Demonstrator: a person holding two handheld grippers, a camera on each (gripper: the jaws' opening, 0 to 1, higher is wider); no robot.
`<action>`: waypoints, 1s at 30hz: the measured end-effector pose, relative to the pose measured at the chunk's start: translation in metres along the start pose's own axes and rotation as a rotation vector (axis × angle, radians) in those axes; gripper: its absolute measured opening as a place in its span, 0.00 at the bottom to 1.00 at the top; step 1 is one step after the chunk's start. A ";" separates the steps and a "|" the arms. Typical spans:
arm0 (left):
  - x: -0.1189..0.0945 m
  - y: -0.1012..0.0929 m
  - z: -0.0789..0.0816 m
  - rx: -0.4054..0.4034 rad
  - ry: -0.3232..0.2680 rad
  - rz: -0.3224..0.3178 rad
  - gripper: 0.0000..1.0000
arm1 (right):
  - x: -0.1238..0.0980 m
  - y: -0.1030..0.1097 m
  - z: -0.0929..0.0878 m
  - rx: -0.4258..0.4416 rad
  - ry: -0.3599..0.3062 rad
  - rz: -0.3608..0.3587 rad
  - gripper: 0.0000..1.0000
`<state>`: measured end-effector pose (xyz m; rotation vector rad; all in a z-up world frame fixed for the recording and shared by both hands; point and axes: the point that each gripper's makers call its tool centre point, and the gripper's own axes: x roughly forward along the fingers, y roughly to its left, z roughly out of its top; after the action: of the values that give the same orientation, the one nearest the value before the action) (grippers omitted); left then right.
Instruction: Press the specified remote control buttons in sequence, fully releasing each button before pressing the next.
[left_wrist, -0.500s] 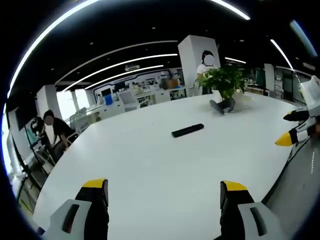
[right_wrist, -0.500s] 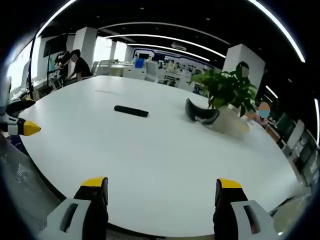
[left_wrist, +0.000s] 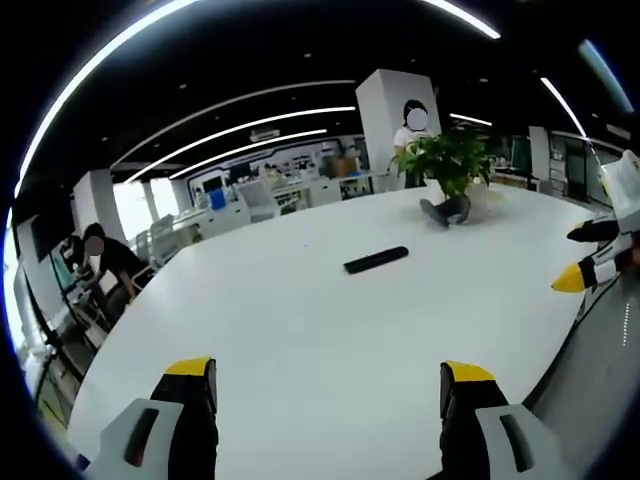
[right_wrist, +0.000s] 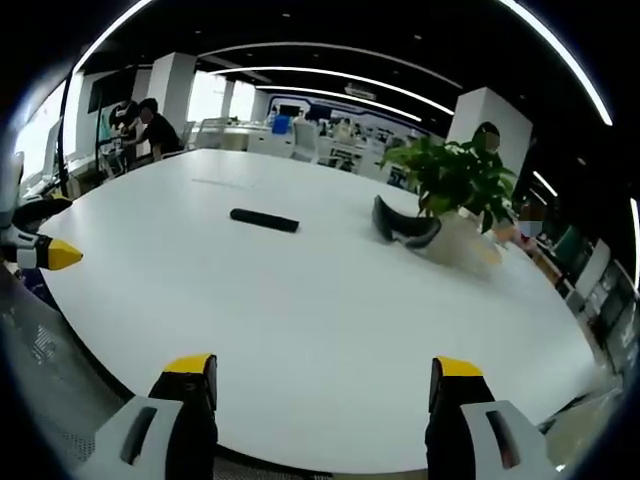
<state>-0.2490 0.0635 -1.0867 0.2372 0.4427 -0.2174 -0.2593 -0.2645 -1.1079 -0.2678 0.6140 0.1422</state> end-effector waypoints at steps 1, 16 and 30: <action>0.000 0.000 -0.001 0.002 0.004 0.002 0.96 | 0.000 0.000 0.000 0.000 -0.001 -0.001 0.87; -0.003 0.008 0.009 -0.010 -0.041 0.034 0.96 | 0.000 0.000 0.001 0.000 -0.005 -0.001 0.86; -0.002 0.006 0.017 0.026 -0.056 0.005 0.95 | 0.000 0.000 0.001 -0.002 -0.006 0.002 0.85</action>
<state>-0.2428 0.0648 -1.0702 0.2570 0.3836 -0.2248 -0.2590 -0.2644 -1.1069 -0.2690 0.6087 0.1456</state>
